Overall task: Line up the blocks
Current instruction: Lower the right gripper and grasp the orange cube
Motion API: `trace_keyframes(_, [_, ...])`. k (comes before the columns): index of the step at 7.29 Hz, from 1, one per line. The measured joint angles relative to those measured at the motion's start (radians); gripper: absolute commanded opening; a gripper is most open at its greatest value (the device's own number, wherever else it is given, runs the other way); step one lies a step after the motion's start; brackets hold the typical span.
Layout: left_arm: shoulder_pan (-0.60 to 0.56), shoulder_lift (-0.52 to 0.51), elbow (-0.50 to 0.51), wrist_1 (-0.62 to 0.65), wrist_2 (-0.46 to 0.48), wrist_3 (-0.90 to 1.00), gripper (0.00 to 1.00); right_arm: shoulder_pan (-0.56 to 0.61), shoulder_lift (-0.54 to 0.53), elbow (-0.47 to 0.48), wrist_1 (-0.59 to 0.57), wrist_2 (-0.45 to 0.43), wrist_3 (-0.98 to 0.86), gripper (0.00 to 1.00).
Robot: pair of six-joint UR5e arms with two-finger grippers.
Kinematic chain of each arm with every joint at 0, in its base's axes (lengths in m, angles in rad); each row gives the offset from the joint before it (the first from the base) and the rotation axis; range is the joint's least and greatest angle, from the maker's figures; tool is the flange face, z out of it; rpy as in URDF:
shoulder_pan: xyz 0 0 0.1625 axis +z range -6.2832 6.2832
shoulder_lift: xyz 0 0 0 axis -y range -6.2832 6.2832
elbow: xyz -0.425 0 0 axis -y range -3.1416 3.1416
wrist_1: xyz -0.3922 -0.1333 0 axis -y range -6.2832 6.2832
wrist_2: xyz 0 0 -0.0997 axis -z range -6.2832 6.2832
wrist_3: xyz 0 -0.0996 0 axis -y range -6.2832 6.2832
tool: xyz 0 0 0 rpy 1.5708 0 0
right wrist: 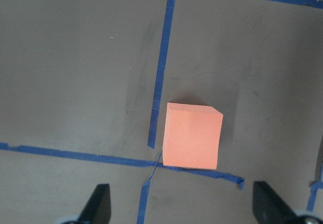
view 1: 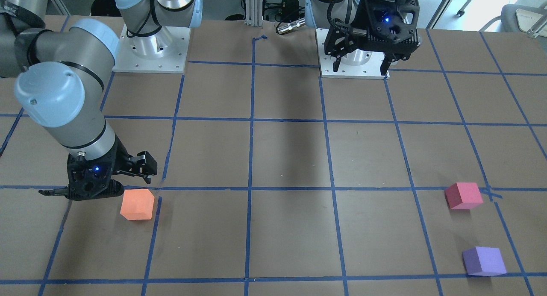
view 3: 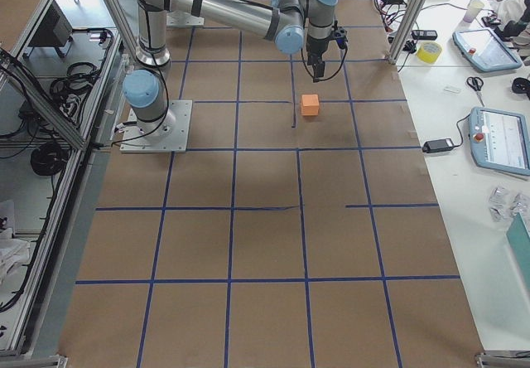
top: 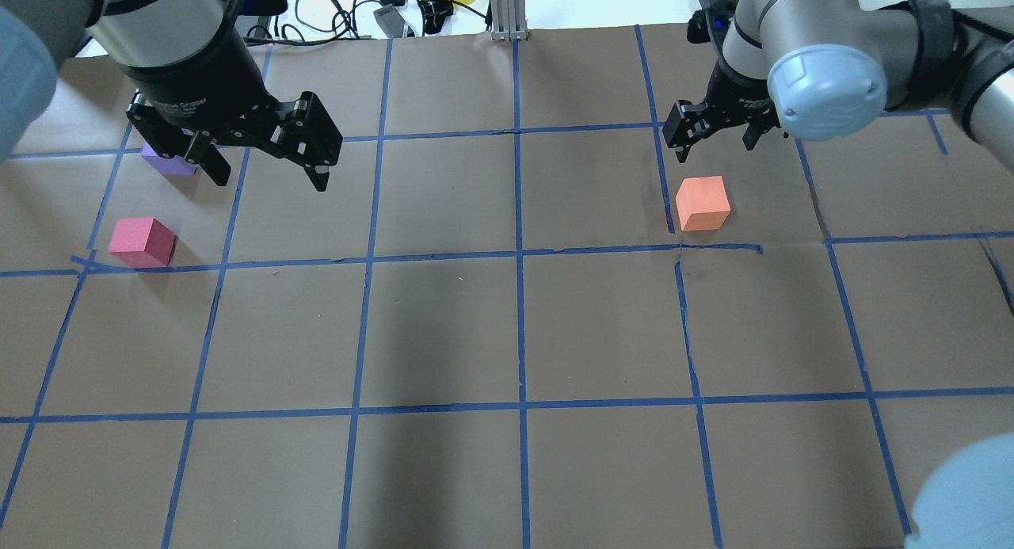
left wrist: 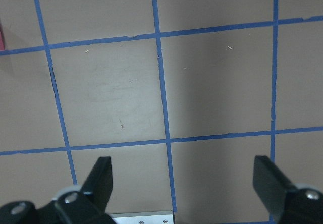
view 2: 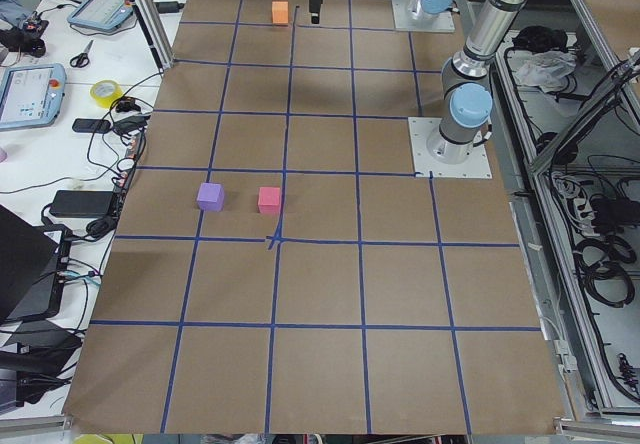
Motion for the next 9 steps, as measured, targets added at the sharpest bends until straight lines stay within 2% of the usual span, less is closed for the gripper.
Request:
trace_keyframes(4, [0.002,0.003,0.001,0.001,-0.001,-0.001,1.00,-0.066,0.121,0.016,-0.107,0.014,-0.044,1.00])
trace_keyframes(8, [0.000,0.002,-0.001,0.001,-0.001,-0.002,1.00,-0.072,0.167,0.020,-0.091,0.059,-0.013,1.00])
trace_keyframes(9, [0.000,0.002,-0.002,0.001,-0.001,-0.001,1.00,-0.071,0.176,0.024,-0.089,0.062,-0.016,0.96])
